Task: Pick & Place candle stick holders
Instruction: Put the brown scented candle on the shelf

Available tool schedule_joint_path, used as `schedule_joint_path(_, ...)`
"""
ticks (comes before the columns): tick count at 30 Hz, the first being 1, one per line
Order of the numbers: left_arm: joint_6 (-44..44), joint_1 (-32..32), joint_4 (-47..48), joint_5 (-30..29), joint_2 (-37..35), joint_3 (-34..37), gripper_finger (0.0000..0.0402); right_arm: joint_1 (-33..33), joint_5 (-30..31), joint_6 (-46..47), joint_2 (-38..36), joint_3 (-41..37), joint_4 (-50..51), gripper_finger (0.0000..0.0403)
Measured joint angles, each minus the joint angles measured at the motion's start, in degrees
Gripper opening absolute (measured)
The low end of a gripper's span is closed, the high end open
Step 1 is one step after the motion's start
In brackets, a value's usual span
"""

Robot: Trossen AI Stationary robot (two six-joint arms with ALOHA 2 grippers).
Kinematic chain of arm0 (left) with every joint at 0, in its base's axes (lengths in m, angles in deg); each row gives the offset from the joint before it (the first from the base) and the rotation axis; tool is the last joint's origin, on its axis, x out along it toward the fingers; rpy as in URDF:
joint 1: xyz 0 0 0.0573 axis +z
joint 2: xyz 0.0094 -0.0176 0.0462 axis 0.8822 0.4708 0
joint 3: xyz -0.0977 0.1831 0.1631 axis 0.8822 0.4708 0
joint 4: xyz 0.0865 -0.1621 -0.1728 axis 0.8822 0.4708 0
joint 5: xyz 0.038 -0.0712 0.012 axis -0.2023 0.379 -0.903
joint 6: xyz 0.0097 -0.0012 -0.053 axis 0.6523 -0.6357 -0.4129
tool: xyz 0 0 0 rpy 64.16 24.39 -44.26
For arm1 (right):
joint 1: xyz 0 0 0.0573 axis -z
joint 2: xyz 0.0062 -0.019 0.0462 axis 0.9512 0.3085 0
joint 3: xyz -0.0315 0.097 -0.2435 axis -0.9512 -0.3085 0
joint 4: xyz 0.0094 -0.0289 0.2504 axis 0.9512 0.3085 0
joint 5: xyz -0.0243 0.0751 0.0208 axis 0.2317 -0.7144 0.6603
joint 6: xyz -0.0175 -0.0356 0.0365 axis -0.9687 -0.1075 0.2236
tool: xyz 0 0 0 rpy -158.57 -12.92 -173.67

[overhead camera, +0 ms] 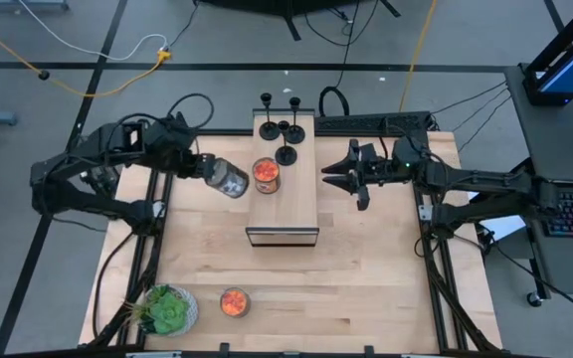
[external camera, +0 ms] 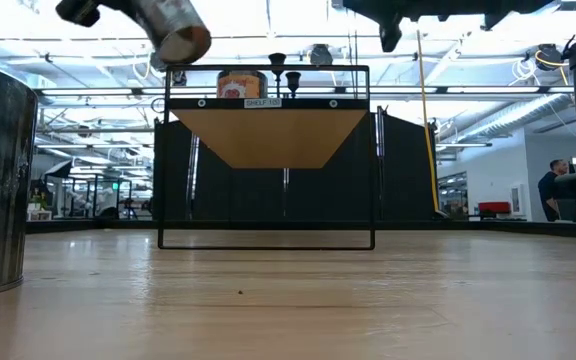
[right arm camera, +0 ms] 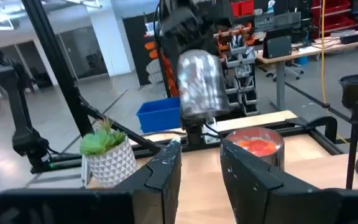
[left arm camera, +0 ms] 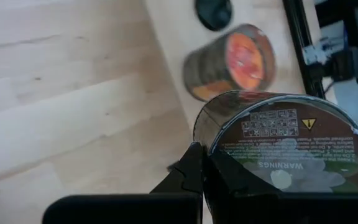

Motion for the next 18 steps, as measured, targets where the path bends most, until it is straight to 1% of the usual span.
schedule_joint_path(8,-0.61,-6.07,0.52,-1.68,8.49,-9.24,0.0000,-0.11,0.20,-5.22,2.54,0.00,-2.54,0.0105)
schedule_joint_path(14,-0.42,-8.76,0.55,-1.83,14.30,-14.83,0.0000,-1.88,0.17,-8.34,3.49,0.00,-7.34,0.0105)
schedule_joint_path(18,-0.24,-10.06,0.53,-1.88,17.65,-18.22,0.0000,-3.05,0.25,-8.56,3.75,0.10,-7.29,0.0106)
